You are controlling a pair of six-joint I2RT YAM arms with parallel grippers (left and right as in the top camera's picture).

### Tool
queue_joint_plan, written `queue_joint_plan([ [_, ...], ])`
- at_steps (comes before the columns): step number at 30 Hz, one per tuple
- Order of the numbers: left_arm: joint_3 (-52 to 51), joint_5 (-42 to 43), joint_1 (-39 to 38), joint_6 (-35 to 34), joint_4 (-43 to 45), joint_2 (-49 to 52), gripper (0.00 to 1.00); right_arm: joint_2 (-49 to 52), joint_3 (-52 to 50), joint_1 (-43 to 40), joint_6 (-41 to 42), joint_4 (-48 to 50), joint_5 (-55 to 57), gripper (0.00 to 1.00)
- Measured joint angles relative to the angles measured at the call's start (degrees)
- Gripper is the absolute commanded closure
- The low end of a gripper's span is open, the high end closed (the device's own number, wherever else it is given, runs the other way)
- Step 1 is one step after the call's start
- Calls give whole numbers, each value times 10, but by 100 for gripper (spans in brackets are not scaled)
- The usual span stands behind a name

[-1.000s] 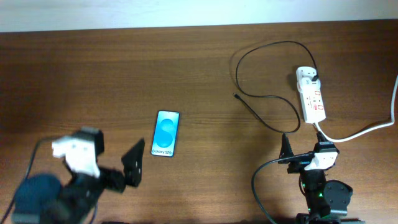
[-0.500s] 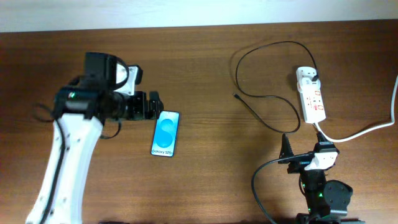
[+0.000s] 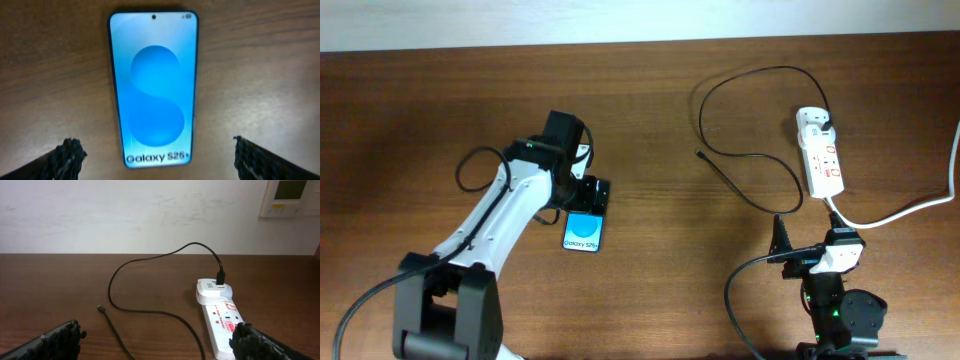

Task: Plug charger to phone and switch on socket
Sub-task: 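Move the left gripper over the black phone and lower onto it, then grasp the phone's long edges with the left gripper and lift it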

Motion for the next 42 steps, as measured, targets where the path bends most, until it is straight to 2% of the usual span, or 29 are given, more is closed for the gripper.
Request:
queue_joint_plan([
  [4,-74,-7,-2,-30,93,1,1,0,0,0,0,0,0,2],
  [8,-120,-11,-2,-41,134,1,1,0,0,0,0,0,0,2],
  [25,-166,-14,-5,-45,181,1,1,0,0,0,0,0,0,2],
  [30,-169,-40,-59,-44,183,1,1,0,0,0,0,0,0,2],
  [35,-169,-61,-63,-45,184,1,1,0,0,0,0,0,0,2],
  [42,-170,-61,-63,-103,219,1,1,0,0,0,0,0,0,2],
])
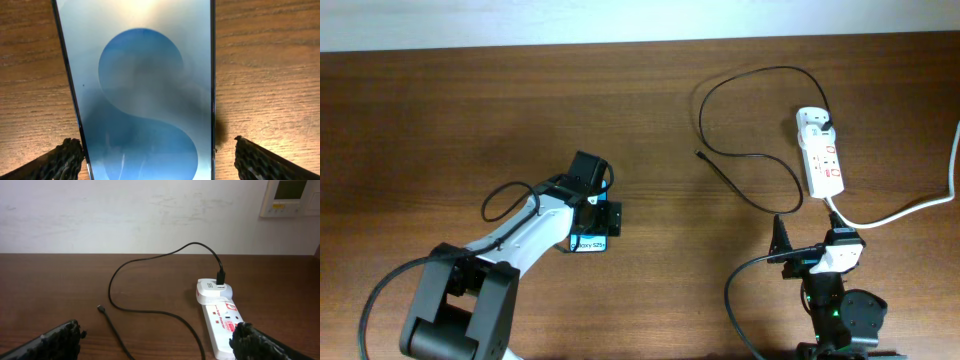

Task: Plug charger to phone and switch on socket
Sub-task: 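Grasp the phone's long edges with the left gripper and lift it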

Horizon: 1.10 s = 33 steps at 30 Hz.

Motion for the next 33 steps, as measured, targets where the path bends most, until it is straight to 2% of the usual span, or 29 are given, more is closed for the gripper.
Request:
queue_joint_plan([
  [3,-9,0,0,-6,17,0,1,0,0,0,0,0,0,2],
  [8,-58,-25,-3,-7,101,-21,1,0,0,0,0,0,0,2],
  [10,-60,-25,-3,-7,102,-22,17,0,0,0,0,0,0,2],
  [13,-60,-25,-2,-4,85,-23,34,0,0,0,0,0,0,2],
  [17,-58,-16,-2,-5,58,-27,49,0,0,0,0,0,0,2],
  [21,-53,-12,-2,-5,45,-27,55,0,0,0,0,0,0,2],
  [25,-22,9,-2,-6,-38,-21,56,0,0,0,0,0,0,2],
  [30,87,33,-2,-8,-130,-25,56,0,0,0,0,0,0,2],
  [33,157,35,-2,-9,-192,-63,56,0,0,0,0,0,0,2],
])
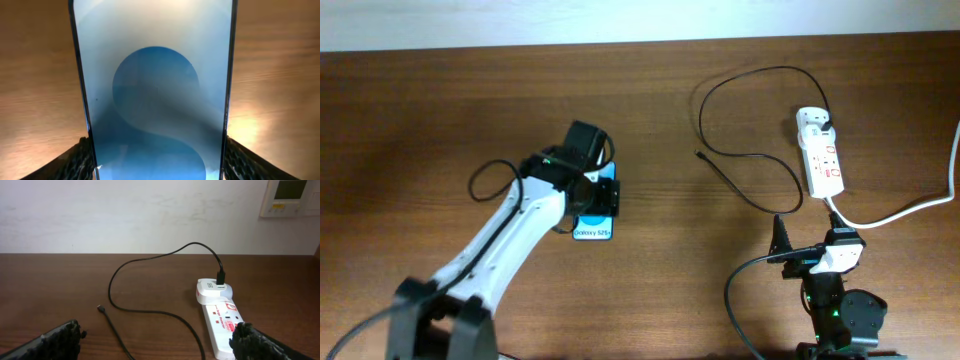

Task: Plug charger to phone and switch on socket
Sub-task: 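Grasp the phone's long edges with the left gripper and lift it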

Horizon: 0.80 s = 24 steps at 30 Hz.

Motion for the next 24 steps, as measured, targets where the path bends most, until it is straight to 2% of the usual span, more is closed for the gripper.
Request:
queue_joint_plan([
  [5,73,0,0,-1,-97,-90,57,0,0,0,0,0,0,2],
  [10,84,0,0,-2,-169,-242,58,0,0,0,0,0,0,2],
  [14,88,0,0,-13,-185,-331,58,0,0,0,0,0,0,2],
  [20,88,0,0,-82,-188,-324,61,0,0,0,0,0,0,2],
  [24,88,-13,0,-180,-187,-275,62,0,0,0,4,1,-10,2],
])
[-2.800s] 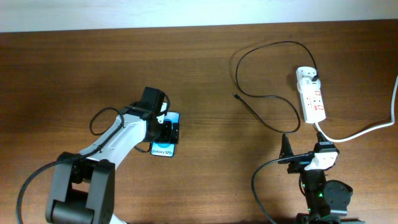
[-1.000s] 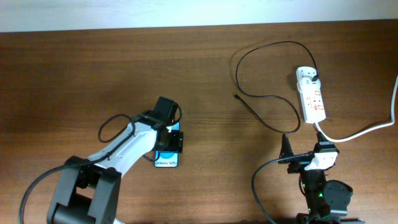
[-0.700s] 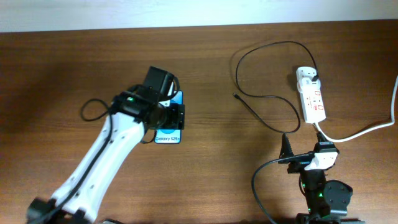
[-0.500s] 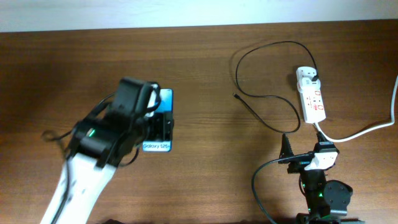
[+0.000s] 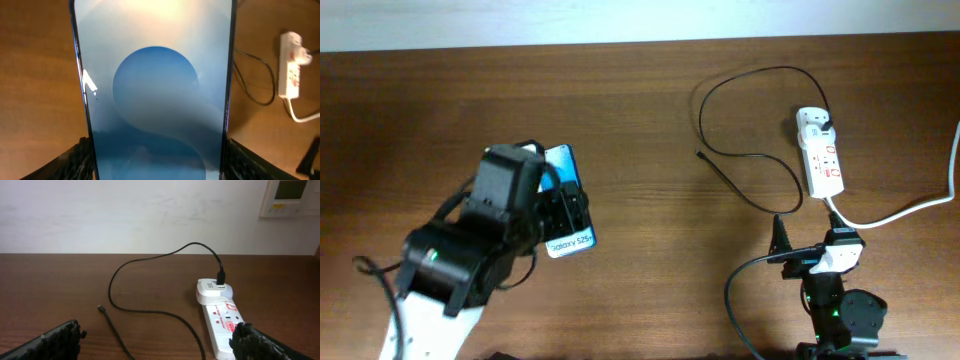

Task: Plug charger to phone and switch on socket

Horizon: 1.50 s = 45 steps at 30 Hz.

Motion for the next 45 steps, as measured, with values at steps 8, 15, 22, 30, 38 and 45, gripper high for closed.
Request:
queue_joint_plan([
  [8,0,-3,0,-92,7,126,58,0,0,1,285,-11,-464,2],
  [15,0,0,0,-126,14,133,58,0,-1,1,489,82,-567,2],
  [22,0,4,0,-130,21,133,58,0,-2,1,588,128,-510,1],
  [30,0,5,0,-130,23,133,58,186,129,2,512,131,-480,1],
  [38,1,3,0,-185,83,134,59,507,195,209,437,320,-409,2],
  [45,1,-2,0,-262,94,134,61,672,198,485,461,538,-59,7],
])
